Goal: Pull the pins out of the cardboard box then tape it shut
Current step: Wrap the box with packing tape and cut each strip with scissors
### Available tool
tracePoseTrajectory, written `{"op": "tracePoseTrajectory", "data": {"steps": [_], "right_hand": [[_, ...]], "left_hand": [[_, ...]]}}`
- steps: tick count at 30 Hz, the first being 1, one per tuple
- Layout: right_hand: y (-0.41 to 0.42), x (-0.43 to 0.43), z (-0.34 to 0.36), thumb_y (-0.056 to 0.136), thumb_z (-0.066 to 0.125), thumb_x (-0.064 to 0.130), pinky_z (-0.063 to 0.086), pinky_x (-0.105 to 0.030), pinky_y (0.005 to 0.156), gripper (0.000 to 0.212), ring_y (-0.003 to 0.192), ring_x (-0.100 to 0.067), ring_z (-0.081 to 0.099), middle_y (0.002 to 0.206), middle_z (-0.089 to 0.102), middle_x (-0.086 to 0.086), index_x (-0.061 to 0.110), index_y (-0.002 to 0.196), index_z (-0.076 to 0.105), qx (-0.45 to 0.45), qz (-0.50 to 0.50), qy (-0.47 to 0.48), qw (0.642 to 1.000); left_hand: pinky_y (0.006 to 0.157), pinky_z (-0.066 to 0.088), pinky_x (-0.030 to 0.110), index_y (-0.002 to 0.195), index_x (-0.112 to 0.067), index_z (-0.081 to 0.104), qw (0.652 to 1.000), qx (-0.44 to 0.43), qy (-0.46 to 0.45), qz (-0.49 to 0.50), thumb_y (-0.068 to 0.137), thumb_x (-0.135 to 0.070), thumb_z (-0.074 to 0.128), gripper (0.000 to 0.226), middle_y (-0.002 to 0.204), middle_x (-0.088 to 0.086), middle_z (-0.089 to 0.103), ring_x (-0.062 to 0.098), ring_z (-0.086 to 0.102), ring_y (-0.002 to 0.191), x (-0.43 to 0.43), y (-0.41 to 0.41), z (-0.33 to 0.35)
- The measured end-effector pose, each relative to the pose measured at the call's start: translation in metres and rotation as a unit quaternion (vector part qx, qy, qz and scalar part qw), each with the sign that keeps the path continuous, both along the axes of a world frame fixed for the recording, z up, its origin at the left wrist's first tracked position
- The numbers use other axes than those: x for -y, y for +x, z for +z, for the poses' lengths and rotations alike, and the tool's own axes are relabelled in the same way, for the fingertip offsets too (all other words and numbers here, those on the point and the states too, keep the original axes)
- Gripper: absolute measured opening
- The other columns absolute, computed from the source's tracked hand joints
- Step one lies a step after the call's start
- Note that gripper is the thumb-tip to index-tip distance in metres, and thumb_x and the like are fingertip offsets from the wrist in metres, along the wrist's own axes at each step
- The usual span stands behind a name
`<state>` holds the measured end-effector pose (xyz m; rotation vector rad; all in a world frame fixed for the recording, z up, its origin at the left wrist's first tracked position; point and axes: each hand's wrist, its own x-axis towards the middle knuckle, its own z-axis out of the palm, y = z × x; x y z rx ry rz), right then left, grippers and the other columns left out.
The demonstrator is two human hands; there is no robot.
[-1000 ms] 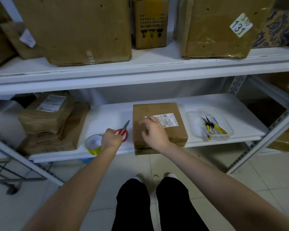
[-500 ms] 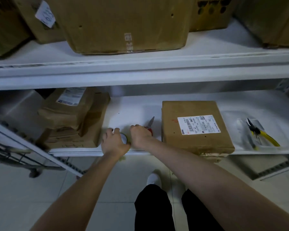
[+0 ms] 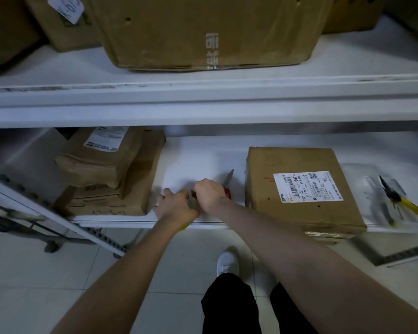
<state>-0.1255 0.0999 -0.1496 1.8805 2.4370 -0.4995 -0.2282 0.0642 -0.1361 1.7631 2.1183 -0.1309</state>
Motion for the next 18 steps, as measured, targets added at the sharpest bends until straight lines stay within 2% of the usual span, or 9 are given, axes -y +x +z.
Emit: {"op": "tracePoseTrajectory", "data": {"steps": [3, 5, 10, 14, 18], "right_hand": [[0.002, 0.002, 0.005, 0.087, 0.047, -0.001, 0.047, -0.035, 0.077, 0.025, 0.103, -0.033, 0.062, 0.112, 0.064, -0.015, 0.004, 0.104, 0.064, 0.019, 0.015, -0.005, 1.000], [0.003, 0.005, 0.003, 0.089, 0.046, -0.002, 0.048, -0.035, 0.077, 0.026, 0.106, -0.032, 0.062, 0.116, 0.063, -0.015, 0.005, 0.108, 0.063, 0.027, 0.007, -0.004, 1.000], [0.005, 0.011, -0.004, 0.090, 0.043, -0.005, 0.046, -0.034, 0.078, 0.029, 0.105, -0.031, 0.063, 0.114, 0.065, -0.013, 0.005, 0.108, 0.062, 0.022, -0.026, 0.024, 0.999], [0.005, 0.010, -0.004, 0.090, 0.041, -0.005, 0.042, -0.033, 0.074, 0.029, 0.104, -0.029, 0.064, 0.111, 0.066, -0.012, 0.007, 0.104, 0.064, 0.019, -0.025, 0.029, 0.999], [0.003, 0.009, -0.003, 0.091, 0.040, -0.004, 0.047, -0.035, 0.083, 0.031, 0.107, -0.030, 0.063, 0.115, 0.065, -0.012, 0.007, 0.108, 0.063, 0.006, -0.033, 0.016, 0.999]], "left_hand": [[0.095, 0.044, 0.046, 0.107, -0.030, 0.054, 1.000, -0.010, -0.005, 0.010, 0.070, -0.041, 0.060, 0.040, 0.121, 0.010, 0.040, 0.033, 0.038, 0.116, -0.001, 0.004, 0.001], [0.096, 0.043, 0.046, 0.108, -0.028, 0.054, 1.000, -0.027, -0.002, 0.007, 0.072, -0.041, 0.059, 0.039, 0.122, 0.010, 0.039, 0.033, 0.040, 0.116, -0.002, 0.007, 0.001], [0.102, 0.032, 0.049, 0.113, -0.026, 0.054, 0.996, -0.086, 0.014, -0.006, 0.078, -0.042, 0.052, 0.039, 0.127, 0.009, 0.039, 0.034, 0.041, 0.121, -0.005, 0.013, -0.009], [0.107, 0.025, 0.050, 0.120, -0.023, 0.054, 0.994, -0.098, 0.039, -0.030, 0.085, -0.031, 0.045, 0.036, 0.128, 0.007, 0.046, 0.033, 0.041, 0.124, -0.010, 0.018, -0.016], [0.108, 0.022, 0.051, 0.119, -0.024, 0.055, 0.993, -0.102, 0.049, -0.027, 0.088, -0.025, 0.043, 0.033, 0.127, 0.005, 0.052, 0.033, 0.040, 0.126, -0.014, 0.019, -0.017]]}}
